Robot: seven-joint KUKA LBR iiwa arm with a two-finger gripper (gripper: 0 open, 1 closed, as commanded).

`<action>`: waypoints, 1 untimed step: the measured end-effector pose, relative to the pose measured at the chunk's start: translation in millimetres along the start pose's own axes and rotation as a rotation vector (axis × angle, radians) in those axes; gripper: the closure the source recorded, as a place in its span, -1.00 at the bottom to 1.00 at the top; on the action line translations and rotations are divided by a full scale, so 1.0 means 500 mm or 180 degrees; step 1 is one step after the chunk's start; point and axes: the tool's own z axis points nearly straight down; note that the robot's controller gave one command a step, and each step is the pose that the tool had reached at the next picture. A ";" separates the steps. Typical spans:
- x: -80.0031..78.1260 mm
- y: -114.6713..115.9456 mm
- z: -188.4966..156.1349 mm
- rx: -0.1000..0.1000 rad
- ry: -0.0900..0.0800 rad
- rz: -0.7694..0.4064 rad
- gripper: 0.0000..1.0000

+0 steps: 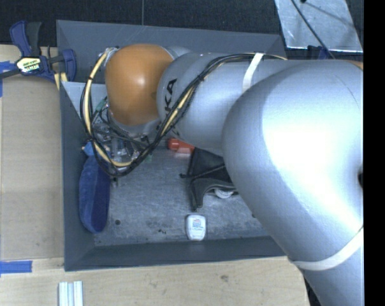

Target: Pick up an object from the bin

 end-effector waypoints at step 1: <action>0.019 0.011 -0.004 0.0005 -0.0008 -0.1600 -1.00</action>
Offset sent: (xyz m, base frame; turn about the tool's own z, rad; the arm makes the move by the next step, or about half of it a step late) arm -0.0131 0.0057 0.0003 -0.5057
